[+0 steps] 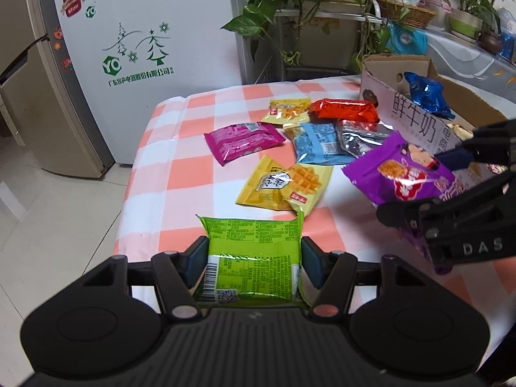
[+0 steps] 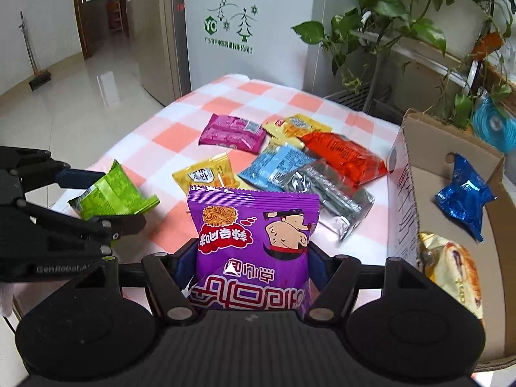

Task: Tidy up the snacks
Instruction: 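Carry the green packet and purple bag to the cardboard box and release both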

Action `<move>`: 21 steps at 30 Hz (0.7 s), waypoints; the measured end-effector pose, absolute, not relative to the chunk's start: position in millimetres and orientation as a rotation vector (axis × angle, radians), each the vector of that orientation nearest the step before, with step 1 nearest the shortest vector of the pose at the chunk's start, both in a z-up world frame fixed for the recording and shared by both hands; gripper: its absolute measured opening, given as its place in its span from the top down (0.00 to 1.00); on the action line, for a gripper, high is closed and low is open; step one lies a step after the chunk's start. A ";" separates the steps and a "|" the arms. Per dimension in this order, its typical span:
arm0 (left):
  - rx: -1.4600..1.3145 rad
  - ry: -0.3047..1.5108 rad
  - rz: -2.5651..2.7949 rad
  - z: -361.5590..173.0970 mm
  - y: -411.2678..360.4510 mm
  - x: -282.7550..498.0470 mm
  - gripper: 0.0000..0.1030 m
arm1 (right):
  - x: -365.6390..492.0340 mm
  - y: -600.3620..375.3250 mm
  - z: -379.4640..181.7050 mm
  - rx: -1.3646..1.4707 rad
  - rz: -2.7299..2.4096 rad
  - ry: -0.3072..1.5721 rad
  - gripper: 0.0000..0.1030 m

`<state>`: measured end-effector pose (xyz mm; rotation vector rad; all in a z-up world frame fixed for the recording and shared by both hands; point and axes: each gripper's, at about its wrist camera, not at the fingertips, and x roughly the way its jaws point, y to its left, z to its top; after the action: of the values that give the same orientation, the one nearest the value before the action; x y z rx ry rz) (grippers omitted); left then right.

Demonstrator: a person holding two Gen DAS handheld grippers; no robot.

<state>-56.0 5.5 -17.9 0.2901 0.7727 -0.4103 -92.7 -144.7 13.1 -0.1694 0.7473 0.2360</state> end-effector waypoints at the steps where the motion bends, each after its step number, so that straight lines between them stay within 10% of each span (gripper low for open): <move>1: 0.302 0.765 -0.411 -17.1 3.9 -58.4 0.42 | -93.6 -144.6 14.1 -0.179 0.236 0.742 0.28; 21: 0.245 0.737 -0.409 -1.2 -2.4 -82.4 0.42 | -116.4 -159.7 60.3 -0.244 0.248 0.590 0.28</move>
<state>-82.4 -2.4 -1.2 0.2447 0.7371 -0.4087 -116.4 -159.7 60.3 -0.2441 0.5898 0.2483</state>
